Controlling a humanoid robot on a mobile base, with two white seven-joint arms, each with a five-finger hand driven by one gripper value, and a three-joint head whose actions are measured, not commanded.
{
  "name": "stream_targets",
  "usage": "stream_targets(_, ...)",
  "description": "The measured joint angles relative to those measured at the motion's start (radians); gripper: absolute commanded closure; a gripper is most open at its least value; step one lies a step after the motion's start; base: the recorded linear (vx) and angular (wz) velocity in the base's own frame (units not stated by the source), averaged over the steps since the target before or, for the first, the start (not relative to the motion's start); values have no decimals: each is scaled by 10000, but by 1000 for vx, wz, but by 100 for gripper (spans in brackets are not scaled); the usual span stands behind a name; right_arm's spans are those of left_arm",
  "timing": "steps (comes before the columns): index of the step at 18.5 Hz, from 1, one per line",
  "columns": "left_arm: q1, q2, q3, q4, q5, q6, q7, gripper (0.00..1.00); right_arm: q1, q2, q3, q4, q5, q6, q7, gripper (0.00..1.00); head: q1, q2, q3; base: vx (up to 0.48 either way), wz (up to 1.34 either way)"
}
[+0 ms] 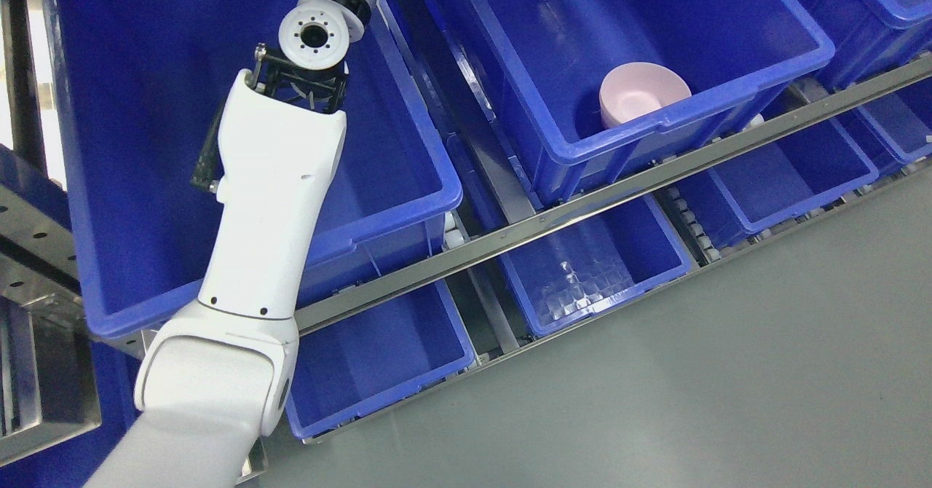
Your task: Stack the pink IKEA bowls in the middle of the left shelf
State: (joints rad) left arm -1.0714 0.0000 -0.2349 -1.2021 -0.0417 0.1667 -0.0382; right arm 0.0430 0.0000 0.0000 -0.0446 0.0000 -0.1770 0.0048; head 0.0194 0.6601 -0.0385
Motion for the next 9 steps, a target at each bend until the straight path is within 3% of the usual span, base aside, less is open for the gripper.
stream_targets(9, 866, 0, 1191, -1570, 351, 259, -90, 0, 0, 0, 0, 0, 0, 0, 0, 0, 0, 0, 0, 0, 0)
